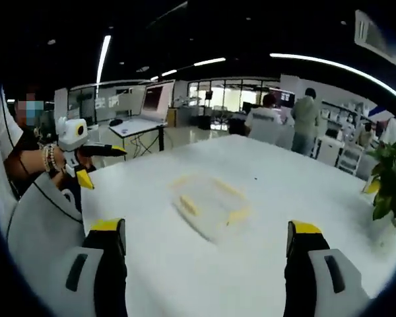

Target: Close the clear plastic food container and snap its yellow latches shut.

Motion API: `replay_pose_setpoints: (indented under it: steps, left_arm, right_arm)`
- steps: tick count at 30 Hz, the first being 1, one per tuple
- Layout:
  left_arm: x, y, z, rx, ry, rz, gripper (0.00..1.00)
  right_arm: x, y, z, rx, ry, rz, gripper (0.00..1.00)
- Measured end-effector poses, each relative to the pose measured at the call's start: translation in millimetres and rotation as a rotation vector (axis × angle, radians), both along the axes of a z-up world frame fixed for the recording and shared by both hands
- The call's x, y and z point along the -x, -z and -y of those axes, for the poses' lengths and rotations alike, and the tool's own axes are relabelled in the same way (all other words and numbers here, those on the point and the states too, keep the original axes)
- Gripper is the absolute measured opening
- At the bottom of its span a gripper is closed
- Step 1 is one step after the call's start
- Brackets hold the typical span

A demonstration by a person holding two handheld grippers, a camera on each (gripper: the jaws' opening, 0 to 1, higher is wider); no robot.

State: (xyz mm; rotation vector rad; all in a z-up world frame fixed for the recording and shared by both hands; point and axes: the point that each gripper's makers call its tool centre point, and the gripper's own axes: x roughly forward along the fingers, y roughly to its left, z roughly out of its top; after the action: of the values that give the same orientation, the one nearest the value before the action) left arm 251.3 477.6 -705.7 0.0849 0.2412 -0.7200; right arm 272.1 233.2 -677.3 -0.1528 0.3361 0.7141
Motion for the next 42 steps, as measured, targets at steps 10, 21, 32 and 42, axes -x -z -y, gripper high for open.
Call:
replay_pose_setpoints:
  steps: [10, 21, 32, 42]
  left_arm:
    - [29.5, 4.7, -4.2, 0.045, -0.007, -0.037, 0.99]
    - [46.5, 7.3, -16.1, 0.131, -0.048, -0.074, 0.99]
    - [61.4, 34.5, -14.5, 0.071, -0.053, -0.117, 0.99]
    - [64.0, 38.8, -17.0, 0.098, -0.089, -0.17, 0.99]
  right_arm:
    - [28.1, 17.8, 8.7, -0.026, 0.068, 0.0, 1.0]
    - [54.9, 50.1, 10.0, 0.007, 0.078, -0.064, 0.99]
    - [67.2, 69.1, 10.2, 0.042, 0.063, -0.107, 0.98]
    - [71.5, 78.5, 12.9, 0.047, 0.069, -0.14, 0.97]
